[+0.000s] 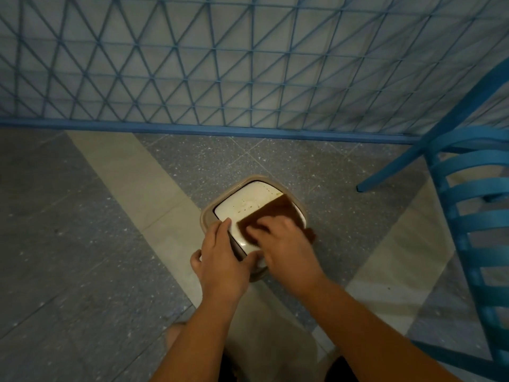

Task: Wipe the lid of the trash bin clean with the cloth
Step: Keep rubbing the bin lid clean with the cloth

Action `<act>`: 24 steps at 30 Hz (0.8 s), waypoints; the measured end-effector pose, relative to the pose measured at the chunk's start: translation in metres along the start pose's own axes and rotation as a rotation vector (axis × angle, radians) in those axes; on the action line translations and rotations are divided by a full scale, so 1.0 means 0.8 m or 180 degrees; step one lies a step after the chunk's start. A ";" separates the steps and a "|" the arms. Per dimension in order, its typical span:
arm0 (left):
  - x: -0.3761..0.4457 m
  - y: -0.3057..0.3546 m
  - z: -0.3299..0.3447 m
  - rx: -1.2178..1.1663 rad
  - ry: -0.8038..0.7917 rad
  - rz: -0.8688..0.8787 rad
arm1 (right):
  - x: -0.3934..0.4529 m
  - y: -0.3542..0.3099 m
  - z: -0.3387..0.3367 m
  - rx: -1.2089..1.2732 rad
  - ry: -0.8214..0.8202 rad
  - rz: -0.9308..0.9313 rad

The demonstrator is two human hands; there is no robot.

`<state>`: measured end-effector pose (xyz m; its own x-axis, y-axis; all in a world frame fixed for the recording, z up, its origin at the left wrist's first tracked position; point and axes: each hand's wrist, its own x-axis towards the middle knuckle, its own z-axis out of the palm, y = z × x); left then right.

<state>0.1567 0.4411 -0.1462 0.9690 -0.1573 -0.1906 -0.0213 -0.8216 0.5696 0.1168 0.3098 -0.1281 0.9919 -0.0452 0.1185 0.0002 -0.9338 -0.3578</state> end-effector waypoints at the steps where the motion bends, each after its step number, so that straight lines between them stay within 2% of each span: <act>1: 0.001 0.000 0.000 0.0006 0.0025 0.0005 | -0.003 -0.010 0.003 0.0072 -0.0135 -0.0146; 6: 0.000 0.000 0.001 0.0029 0.0021 -0.0001 | 0.034 0.002 0.002 -0.0098 -0.0249 -0.0221; 10: 0.000 -0.001 0.001 -0.0046 -0.0054 -0.0019 | 0.049 0.048 -0.010 -0.0147 -0.0003 0.0684; 12: 0.002 -0.002 0.001 -0.0001 -0.0008 -0.0012 | 0.037 0.045 -0.011 -0.0188 0.0077 0.0906; 16: 0.002 -0.002 0.002 0.0023 0.0027 -0.0025 | 0.001 0.007 0.002 -0.0202 0.0129 0.0315; 20: 0.001 0.000 0.003 0.0091 0.0066 -0.0023 | 0.009 -0.008 0.012 -0.0142 -0.0146 -0.0078; 22: 0.000 0.000 0.001 0.0084 0.0051 -0.0005 | 0.032 0.003 0.011 -0.0214 -0.0256 -0.0059; 24: 0.000 -0.001 0.000 0.0051 0.0000 0.0022 | 0.049 0.024 0.005 -0.0336 -0.0237 0.0275</act>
<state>0.1565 0.4420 -0.1464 0.9688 -0.1630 -0.1868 -0.0319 -0.8292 0.5581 0.1562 0.2915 -0.1337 0.9943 -0.1043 0.0209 -0.0951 -0.9598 -0.2639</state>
